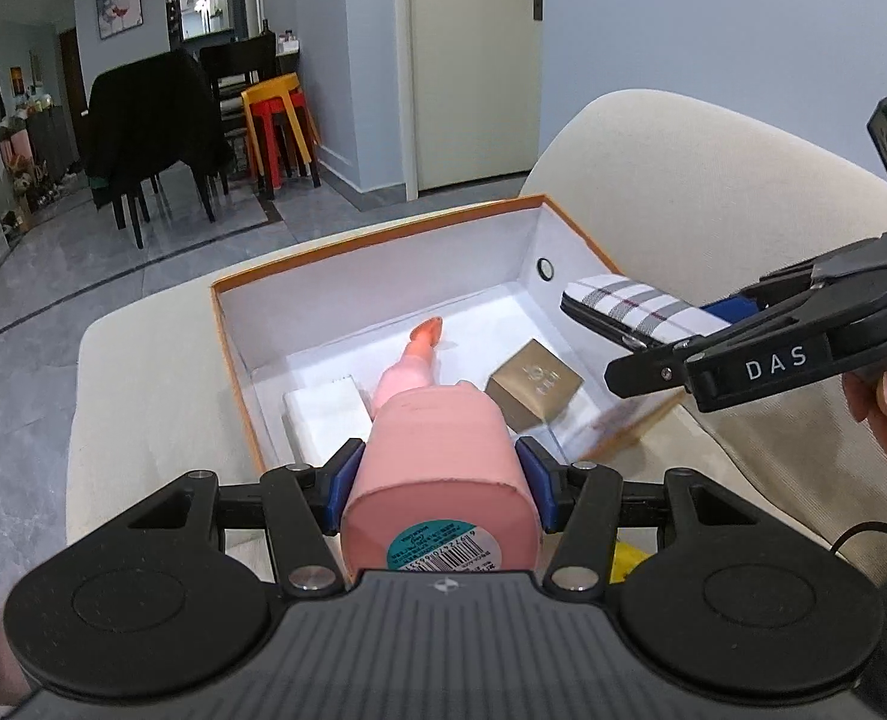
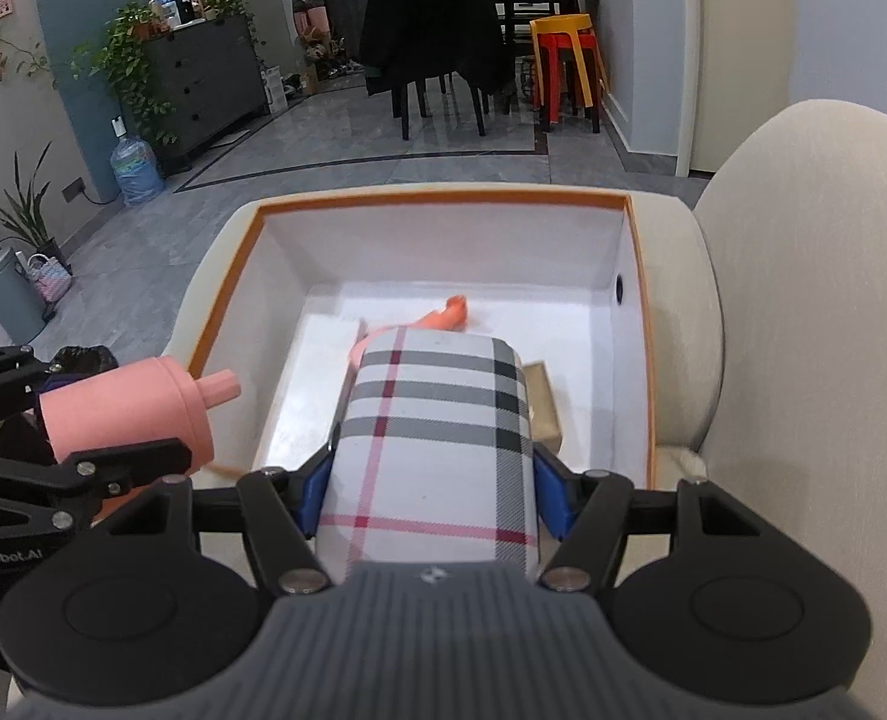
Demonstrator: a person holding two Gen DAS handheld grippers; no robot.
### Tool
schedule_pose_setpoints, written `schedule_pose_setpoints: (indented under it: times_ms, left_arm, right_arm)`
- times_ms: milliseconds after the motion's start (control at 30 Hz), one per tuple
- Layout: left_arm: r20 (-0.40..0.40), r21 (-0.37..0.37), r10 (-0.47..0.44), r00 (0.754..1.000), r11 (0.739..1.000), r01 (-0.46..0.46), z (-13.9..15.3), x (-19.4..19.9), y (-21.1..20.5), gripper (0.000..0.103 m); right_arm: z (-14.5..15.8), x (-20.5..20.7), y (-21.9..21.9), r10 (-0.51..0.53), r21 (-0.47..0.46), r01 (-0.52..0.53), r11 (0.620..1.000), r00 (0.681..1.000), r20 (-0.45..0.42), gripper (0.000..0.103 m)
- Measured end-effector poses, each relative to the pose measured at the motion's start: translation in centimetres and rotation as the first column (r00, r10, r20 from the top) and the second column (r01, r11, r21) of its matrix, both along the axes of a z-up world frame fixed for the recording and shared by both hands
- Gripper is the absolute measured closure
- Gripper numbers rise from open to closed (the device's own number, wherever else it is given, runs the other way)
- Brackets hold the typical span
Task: Organize rigid objects
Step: 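Carry the pink cup and plaid case over the shoebox with both tools, then lower the pink cup with the left tool while the right tool lowers the plaid case into the box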
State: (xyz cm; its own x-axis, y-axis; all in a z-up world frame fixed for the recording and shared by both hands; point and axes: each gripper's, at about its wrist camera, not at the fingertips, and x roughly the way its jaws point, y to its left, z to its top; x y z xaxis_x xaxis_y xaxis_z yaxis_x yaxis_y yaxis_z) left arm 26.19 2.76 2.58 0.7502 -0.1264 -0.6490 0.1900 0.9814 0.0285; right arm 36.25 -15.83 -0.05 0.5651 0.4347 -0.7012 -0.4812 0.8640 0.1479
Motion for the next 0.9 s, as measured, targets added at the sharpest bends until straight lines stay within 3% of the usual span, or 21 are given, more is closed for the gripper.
schedule_pose_setpoints:
  times_ms: [467,900]
  left_arm:
    - [-0.086,-0.022,0.040,0.995,0.999,-0.042,-2.6,7.4,0.7,0.041]
    - [-0.117,-0.017,0.100,0.988,0.995,-0.103,-3.9,11.3,2.2,0.041]
  right_arm:
    - [-1.9,7.8,3.5,0.016,-0.121,-0.016,0.993,1.000,-0.003,0.038]
    - [-5.5,13.3,7.0,0.007,-0.270,-0.027,0.962,0.997,-0.078,0.038]
